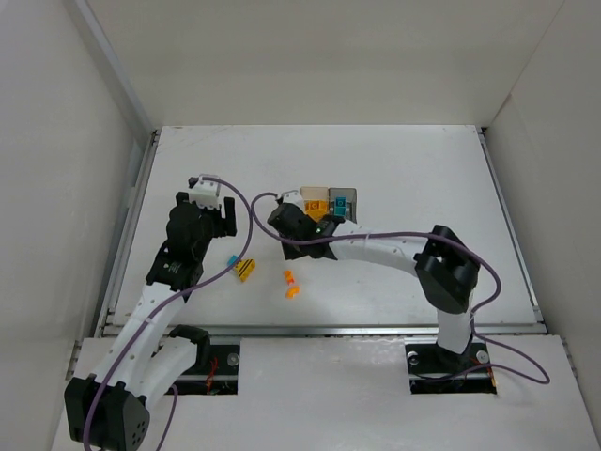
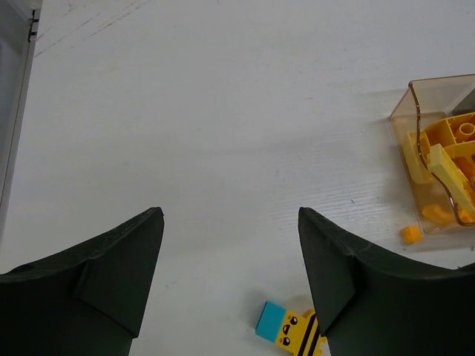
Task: Sort the legos into containers by color
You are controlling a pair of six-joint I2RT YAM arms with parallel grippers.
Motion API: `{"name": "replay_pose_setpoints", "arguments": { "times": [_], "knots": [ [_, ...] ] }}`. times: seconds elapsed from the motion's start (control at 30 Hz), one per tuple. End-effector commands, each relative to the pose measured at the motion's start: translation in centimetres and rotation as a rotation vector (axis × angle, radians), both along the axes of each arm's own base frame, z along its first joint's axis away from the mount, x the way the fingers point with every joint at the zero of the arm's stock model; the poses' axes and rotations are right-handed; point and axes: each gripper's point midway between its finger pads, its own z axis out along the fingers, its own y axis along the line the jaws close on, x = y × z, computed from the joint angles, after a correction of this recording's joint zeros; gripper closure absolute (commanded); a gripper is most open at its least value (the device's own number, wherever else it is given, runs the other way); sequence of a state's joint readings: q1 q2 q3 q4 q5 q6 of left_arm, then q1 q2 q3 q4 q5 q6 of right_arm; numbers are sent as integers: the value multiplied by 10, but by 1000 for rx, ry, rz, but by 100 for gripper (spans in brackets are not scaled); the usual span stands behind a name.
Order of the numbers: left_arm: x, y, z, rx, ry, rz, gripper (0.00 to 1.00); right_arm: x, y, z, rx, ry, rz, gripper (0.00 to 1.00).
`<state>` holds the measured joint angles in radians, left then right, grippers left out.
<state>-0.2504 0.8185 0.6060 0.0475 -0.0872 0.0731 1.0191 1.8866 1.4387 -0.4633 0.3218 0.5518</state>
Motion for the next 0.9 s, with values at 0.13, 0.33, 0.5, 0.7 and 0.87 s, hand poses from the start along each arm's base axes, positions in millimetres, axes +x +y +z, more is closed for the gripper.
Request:
{"name": "replay_pose_setpoints", "arguments": {
  "times": [0.13, 0.33, 0.5, 0.7, 0.87],
  "knots": [
    [0, -1, 11, -21, -44, -1, 30, 13, 1, -40, -38, 46, -116, 68],
    [-1, -1, 7, -19, -35, -1, 30, 20, -5, -62, -78, 33, -171, 65],
    [-1, -1, 7, -19, -35, -1, 30, 23, 4, -78, -85, 60, -184, 65],
    [-1, -1, 7, -19, -35, -1, 29, 34, 4, -83, -111, 36, -247, 65],
    [-2, 0, 5, -17, -26, -1, 29, 35, -6, -86, -160, 35, -291, 65]
  ]
}}
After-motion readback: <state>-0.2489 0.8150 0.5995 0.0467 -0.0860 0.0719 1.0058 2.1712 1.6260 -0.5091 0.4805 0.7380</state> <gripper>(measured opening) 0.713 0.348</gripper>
